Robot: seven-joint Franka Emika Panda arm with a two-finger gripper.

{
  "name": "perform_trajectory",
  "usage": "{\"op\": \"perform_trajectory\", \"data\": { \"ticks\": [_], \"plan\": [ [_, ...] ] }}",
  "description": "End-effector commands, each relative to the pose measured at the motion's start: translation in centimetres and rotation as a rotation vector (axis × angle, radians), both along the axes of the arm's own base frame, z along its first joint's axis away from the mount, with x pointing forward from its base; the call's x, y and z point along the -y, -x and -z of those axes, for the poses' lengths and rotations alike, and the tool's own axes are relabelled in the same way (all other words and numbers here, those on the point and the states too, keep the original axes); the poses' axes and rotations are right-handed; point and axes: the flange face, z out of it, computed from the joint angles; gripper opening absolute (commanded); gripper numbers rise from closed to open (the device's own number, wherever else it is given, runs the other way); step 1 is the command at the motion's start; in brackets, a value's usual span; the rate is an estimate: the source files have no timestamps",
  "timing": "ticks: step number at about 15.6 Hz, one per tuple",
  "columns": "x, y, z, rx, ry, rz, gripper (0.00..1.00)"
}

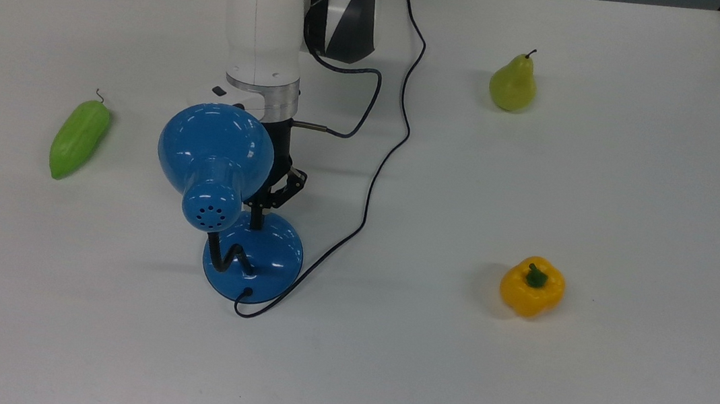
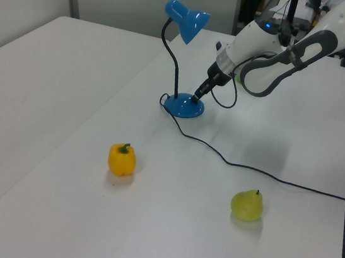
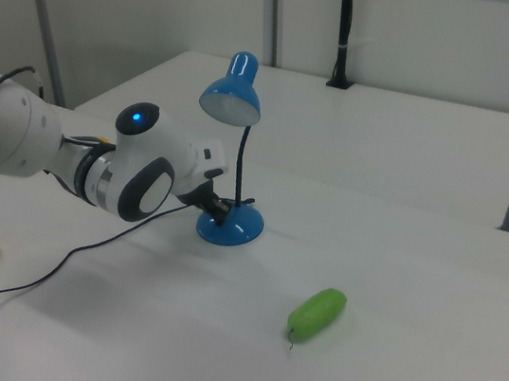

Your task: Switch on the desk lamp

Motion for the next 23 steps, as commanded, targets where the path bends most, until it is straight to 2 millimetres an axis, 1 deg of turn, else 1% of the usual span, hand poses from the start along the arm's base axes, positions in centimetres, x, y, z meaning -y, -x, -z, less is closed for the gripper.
{"op": "perform_trajectory", "data": {
  "ticks": [1, 7, 11, 16, 23],
  "plan": [
    [1.2, -0.1, 0.5, -0.03, 0.021, 0.006, 0.0],
    [1.3, -0.2, 0.3, -0.024, 0.026, 0.001, 0.0],
    [1.5, -1.0, -1.1, 0.007, 0.024, 0.007, 0.0],
    [1.4, -1.2, -1.1, 0.01, 0.024, 0.005, 0.0],
    [1.1, -0.9, -0.4, -0.006, 0.025, -0.001, 0.0]
  ]
}}
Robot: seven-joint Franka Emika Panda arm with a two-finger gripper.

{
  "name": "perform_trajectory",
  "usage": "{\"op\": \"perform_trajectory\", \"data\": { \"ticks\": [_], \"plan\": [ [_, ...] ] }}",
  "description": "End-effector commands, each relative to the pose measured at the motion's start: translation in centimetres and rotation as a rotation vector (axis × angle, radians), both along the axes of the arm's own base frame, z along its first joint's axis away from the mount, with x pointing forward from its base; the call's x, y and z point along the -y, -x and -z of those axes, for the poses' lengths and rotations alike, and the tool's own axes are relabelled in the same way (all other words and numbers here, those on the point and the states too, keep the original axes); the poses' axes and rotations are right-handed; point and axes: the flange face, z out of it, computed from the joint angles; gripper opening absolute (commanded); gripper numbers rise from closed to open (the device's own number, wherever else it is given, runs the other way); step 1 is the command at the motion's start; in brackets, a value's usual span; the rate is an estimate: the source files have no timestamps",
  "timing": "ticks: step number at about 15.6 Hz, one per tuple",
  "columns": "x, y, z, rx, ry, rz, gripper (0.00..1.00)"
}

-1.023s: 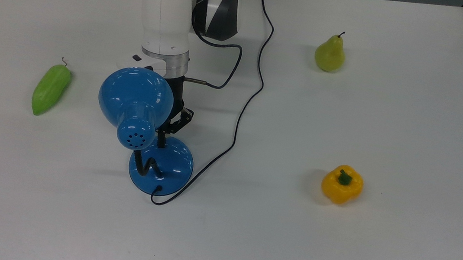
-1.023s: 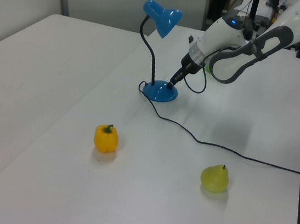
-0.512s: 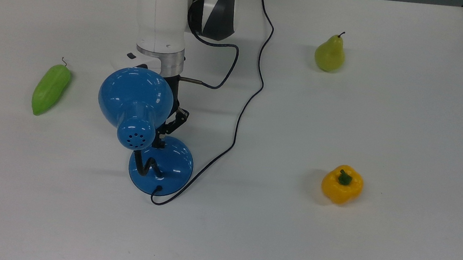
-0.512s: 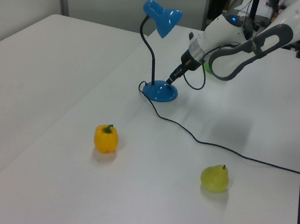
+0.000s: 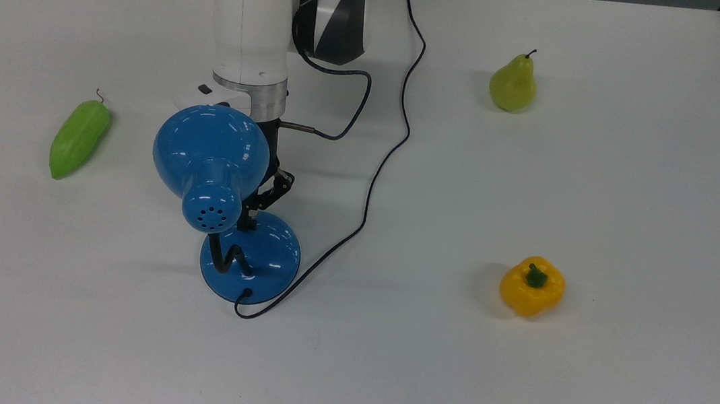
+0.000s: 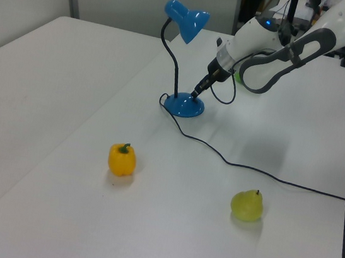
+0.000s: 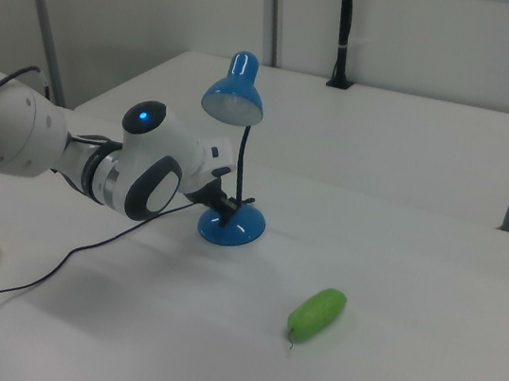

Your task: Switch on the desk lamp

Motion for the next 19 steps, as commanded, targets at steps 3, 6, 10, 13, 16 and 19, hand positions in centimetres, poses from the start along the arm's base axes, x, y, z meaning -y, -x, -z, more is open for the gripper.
{"op": "perform_trajectory", "data": {
  "ticks": [3, 6, 10, 13, 16, 19],
  "plan": [
    [-0.5, -0.1, 0.8, -0.034, 0.021, -0.023, 0.0],
    [-0.7, -0.1, 1.6, -0.045, 0.021, -0.026, 0.0],
    [-0.8, 0.0, 2.2, -0.052, 0.028, -0.032, 0.0],
    [-0.8, 0.2, 2.6, -0.06, 0.031, -0.036, 0.0],
    [-0.9, 0.3, 3.2, -0.069, 0.038, -0.044, 0.0],
    [-1.0, 0.5, 4.1, -0.085, 0.041, -0.047, 0.0]
  ]
}}
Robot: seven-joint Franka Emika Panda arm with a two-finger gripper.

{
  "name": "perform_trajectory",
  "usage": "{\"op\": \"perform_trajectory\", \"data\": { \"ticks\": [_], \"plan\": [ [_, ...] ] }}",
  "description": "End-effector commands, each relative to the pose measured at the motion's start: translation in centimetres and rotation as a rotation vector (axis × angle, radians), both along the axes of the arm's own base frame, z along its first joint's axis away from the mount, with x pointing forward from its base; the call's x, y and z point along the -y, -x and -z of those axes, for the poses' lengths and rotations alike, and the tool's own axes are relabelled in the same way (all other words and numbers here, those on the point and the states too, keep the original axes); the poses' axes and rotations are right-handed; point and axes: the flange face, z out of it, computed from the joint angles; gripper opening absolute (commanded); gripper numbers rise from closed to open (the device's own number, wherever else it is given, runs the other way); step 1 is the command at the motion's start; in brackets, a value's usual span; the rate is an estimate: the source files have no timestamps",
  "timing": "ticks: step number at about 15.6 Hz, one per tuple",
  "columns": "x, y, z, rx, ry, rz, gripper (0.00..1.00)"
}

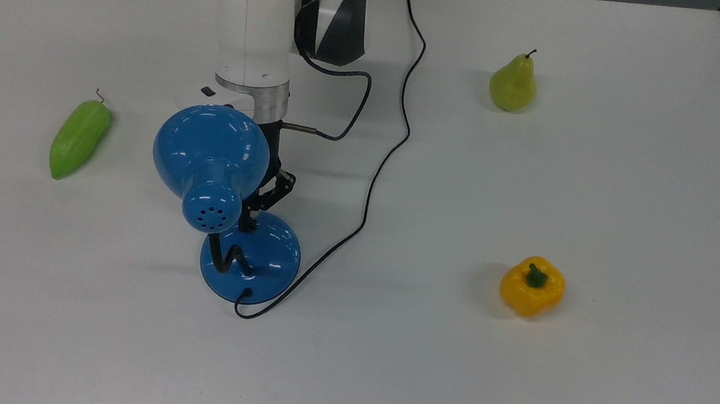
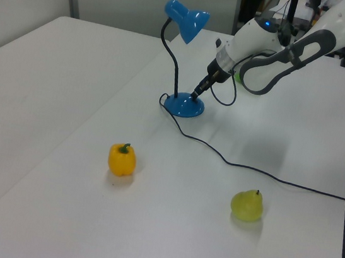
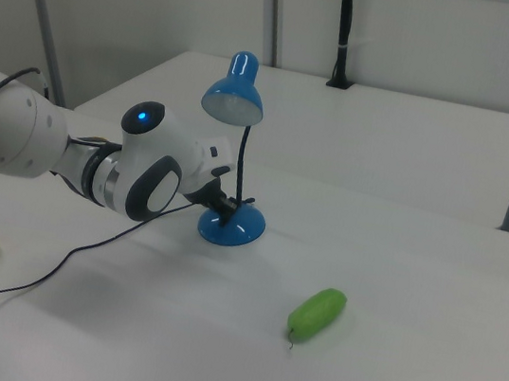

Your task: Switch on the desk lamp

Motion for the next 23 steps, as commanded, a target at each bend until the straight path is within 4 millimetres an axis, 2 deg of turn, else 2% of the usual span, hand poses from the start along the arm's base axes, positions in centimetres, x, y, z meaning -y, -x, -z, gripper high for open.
{"op": "perform_trajectory", "data": {
  "ticks": [1, 11, 16, 18, 21, 23],
  "plan": [
    [-0.8, 0.5, 4.2, -0.083, 0.02, -0.024, 0.0],
    [-0.9, 0.8, 5.6, -0.088, 0.035, -0.04, 0.0],
    [-0.8, 0.9, 5.6, -0.088, 0.036, -0.039, 0.0],
    [-0.7, 1.1, 3.7, -0.071, 0.032, -0.032, 0.0],
    [-0.8, 2.7, -1.2, -0.054, 0.028, -0.029, 0.0],
    [-0.9, 3.7, -3.5, -0.141, 0.028, -0.025, 0.0]
  ]
}}
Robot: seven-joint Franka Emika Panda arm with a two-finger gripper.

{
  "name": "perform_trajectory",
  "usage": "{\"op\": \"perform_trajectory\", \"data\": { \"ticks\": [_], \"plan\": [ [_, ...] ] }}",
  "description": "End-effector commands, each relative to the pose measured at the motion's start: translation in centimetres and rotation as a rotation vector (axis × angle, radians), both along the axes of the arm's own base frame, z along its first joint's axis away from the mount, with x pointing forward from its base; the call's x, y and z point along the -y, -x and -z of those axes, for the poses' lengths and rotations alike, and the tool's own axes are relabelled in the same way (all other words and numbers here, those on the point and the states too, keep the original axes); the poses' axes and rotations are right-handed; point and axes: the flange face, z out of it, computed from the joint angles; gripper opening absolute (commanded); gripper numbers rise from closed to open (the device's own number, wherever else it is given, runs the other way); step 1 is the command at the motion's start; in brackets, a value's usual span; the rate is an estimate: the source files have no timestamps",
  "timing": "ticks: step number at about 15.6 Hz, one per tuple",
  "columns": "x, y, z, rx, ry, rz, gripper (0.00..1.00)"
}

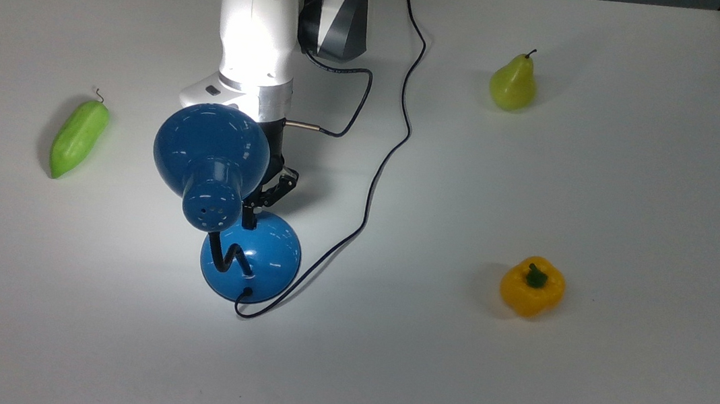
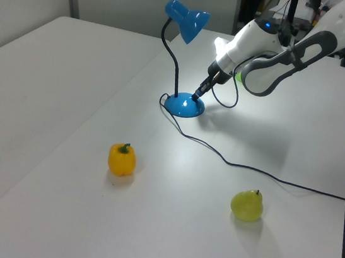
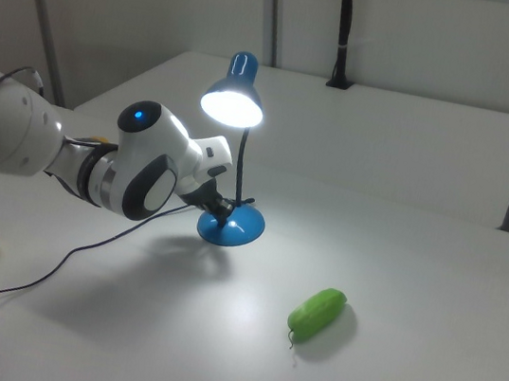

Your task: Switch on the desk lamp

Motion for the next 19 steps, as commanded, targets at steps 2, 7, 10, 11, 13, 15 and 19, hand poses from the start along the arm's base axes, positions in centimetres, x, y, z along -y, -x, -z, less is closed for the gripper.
{"op": "perform_trajectory", "data": {
  "ticks": [2, 7, 10, 11, 13, 15, 19],
  "plan": [
    [-0.7, 4.2, -5.8, -0.209, 0.012, -0.002, 0.04],
    [-2.1, 8.0, -10.2, -0.432, 0.024, -0.017, 0.54],
    [-3.0, 11.4, -15.0, -0.522, 0.032, -0.028, 1.0],
    [-3.2, 12.1, -17.0, -0.536, 0.032, -0.027, 1.0],
    [-3.4, 12.9, -20.7, -0.589, 0.017, 0.021, 1.0],
    [-3.8, 13.4, -23.6, -0.618, 0.001, 0.074, 1.0],
    [-5.2, 13.7, -27.2, -0.6, 0.001, 0.057, 1.0]
  ]
}}
